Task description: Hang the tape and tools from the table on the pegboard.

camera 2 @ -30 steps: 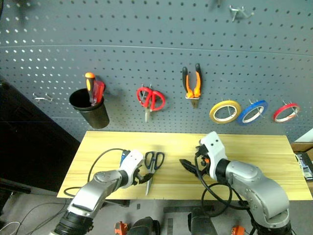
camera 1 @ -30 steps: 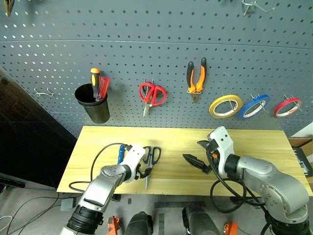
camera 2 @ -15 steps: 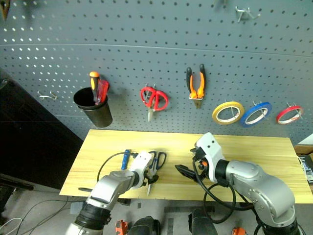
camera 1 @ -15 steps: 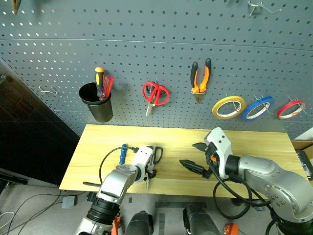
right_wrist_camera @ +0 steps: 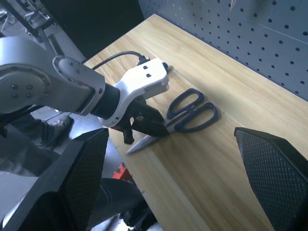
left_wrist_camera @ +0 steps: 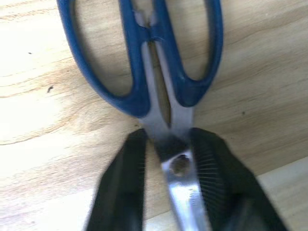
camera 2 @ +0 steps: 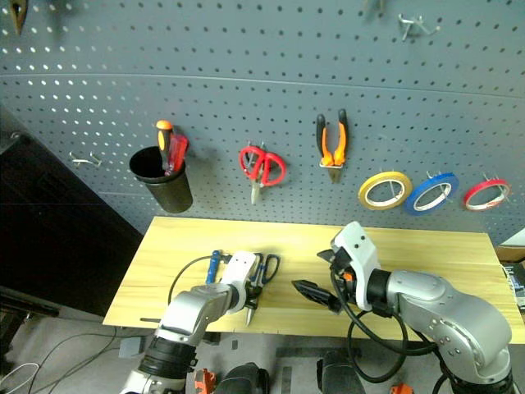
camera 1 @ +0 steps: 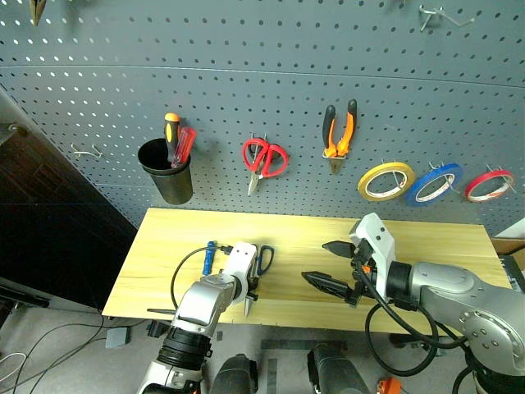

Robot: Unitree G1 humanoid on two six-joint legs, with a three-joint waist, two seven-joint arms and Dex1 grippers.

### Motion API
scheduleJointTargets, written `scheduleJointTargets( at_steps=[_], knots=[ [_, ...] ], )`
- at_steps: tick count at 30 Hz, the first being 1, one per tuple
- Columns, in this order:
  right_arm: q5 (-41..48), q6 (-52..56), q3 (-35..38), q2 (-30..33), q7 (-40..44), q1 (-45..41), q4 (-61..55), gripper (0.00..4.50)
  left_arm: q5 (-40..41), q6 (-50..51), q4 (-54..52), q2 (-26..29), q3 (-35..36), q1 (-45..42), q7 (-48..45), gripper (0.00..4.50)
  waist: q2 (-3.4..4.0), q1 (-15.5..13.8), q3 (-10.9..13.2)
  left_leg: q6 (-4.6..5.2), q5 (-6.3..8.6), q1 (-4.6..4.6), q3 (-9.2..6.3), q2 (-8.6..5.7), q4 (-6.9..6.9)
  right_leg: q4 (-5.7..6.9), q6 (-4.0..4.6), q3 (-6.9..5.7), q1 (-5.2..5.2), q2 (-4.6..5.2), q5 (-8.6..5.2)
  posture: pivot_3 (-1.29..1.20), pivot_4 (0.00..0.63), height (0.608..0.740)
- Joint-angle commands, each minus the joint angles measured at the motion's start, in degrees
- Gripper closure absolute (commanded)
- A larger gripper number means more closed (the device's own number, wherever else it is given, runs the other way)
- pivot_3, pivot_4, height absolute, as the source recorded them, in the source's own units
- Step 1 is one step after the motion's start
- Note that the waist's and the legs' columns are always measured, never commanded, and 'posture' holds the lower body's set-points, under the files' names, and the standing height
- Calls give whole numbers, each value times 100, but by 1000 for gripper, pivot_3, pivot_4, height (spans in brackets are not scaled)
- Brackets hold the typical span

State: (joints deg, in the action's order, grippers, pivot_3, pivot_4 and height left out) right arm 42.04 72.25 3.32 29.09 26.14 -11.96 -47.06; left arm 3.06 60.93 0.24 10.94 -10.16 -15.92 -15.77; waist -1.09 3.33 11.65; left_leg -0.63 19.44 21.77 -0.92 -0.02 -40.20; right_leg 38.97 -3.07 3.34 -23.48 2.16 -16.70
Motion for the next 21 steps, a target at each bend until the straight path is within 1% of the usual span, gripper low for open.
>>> scheduleJointTargets(
  at_steps=[1,6,8,12,17,19,20,21],
  knots=[
    [203,-31,143,78,-66,83,-275,0,-35,-243,126,155,-161,48,-133,3713,0,-1,0,0,0,1,-1,-2,0,-1,0,-1,0,2,0,-97,229,740],
    [269,-93,203,127,-182,137,-289,0,-170,-1121,160,466,-412,40,-393,3713,-1,1,1,0,-1,2,-6,-4,1,-2,0,-4,0,5,0,-101,226,740],
    [266,-149,207,155,-247,132,-291,0,-217,-1673,39,680,-500,99,-581,3713,-2,8,2,0,-2,3,-8,-4,1,-2,0,-6,-1,5,0,-102,226,740],
    [146,-374,196,236,-365,126,-312,0,-237,-2502,-199,1021,-399,304,-786,3715,-2,5,3,-6,-5,7,-10,-3,3,-7,0,-9,-3,8,0,-102,224,740],
    [-449,-1366,169,320,-441,265,-408,0,-420,-4397,-599,1705,-293,834,-1132,3716,-2,-1,3,-8,-6,13,-14,-3,11,-16,0,-18,-5,14,0,-88,215,740],
    [-831,-1861,36,479,-387,369,-491,0,-478,-5201,-721,1942,-189,1093,-1212,3716,-1,-3,4,-11,-8,13,-16,-3,18,-22,1,-23,-5,16,-1,-86,213,740],
    [-823,-1985,31,518,-289,410,-496,0,-554,-5860,-782,2073,-112,1230,-1207,3716,-1,-4,3,-11,-8,15,-17,-3,20,-25,1,-26,-6,17,-1,-82,210,740],
    [-547,-1952,168,429,-230,429,-461,0,-574,-6478,-858,2185,-44,1350,-1250,3716,-1,-5,3,-14,-9,15,-19,-3,23,-32,2,-32,-5,19,-1,-79,208,740]
  ],
)
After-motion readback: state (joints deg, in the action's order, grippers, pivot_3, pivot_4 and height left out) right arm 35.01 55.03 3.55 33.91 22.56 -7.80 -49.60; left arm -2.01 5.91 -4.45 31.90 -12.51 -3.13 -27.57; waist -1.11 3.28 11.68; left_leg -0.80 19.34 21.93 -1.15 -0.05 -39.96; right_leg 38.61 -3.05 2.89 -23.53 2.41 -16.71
